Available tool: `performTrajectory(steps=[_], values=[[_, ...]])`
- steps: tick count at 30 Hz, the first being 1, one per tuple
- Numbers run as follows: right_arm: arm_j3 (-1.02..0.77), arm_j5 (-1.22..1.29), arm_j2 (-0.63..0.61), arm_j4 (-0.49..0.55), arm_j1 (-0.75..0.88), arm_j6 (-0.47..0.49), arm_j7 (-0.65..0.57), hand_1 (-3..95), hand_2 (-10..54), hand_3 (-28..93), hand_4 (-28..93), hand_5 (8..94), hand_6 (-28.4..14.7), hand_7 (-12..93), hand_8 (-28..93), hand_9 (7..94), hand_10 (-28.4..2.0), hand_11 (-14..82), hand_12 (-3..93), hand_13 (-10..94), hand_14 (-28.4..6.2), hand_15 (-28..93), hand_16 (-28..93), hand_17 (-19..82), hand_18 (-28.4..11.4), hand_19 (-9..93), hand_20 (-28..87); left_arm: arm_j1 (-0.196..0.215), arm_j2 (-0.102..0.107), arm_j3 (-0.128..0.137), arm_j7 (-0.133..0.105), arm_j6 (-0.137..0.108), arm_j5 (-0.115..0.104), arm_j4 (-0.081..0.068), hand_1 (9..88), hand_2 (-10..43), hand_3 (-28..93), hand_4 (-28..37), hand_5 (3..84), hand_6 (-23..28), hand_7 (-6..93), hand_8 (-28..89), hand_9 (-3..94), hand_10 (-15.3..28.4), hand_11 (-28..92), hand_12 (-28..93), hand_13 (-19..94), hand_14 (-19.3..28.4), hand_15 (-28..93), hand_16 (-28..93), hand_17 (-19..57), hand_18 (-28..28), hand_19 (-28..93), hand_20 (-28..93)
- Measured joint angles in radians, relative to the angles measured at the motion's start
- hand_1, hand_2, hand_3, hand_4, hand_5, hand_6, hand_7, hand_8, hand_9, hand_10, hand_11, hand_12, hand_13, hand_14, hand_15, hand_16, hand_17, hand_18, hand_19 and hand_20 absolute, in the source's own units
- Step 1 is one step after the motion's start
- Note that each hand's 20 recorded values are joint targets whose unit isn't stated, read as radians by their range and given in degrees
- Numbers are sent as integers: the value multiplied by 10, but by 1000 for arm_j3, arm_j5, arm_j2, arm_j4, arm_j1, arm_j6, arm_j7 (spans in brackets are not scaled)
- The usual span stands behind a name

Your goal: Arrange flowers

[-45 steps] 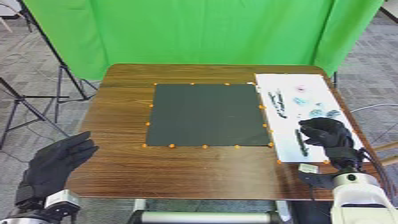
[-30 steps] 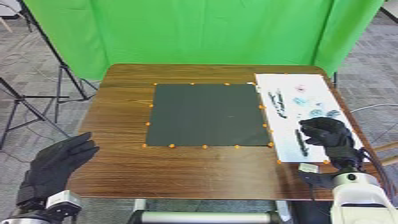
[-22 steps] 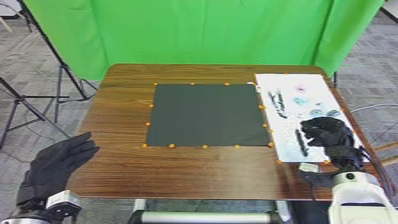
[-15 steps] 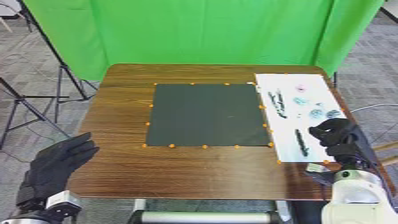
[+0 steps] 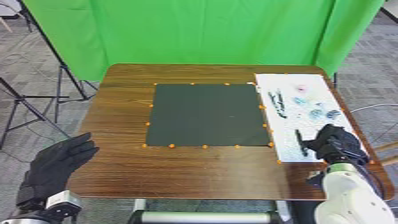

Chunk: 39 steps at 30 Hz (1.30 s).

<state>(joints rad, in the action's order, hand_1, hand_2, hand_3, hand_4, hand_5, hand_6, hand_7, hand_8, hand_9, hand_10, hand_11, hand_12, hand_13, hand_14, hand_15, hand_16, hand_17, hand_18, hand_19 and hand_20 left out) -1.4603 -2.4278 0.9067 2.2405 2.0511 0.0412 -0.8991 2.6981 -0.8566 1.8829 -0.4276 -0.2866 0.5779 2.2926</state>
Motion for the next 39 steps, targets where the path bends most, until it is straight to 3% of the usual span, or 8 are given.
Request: performTrajectory(steps=[16,39], values=[[57,-33,2,-127,-63,54,-12,353,-52,736,-231,695,-81,266,-92,677,-179,648,352,676,-147,828,351,372,-273,932,249,-1,-1,1,4,0,0,0,267,63,779,-210,491,147,136,-90,399,226,365,91,276,277,574,-121,-101,216,591,124],[123,-97,22,-166,-127,94,-20,376,-75,748,-232,702,-81,284,-87,680,-180,643,345,679,-144,820,340,373,-272,932,231,-21,1,1,12,2,1,-5,268,62,780,-210,491,147,136,-90,398,226,365,91,276,277,574,-121,-101,215,591,123]])
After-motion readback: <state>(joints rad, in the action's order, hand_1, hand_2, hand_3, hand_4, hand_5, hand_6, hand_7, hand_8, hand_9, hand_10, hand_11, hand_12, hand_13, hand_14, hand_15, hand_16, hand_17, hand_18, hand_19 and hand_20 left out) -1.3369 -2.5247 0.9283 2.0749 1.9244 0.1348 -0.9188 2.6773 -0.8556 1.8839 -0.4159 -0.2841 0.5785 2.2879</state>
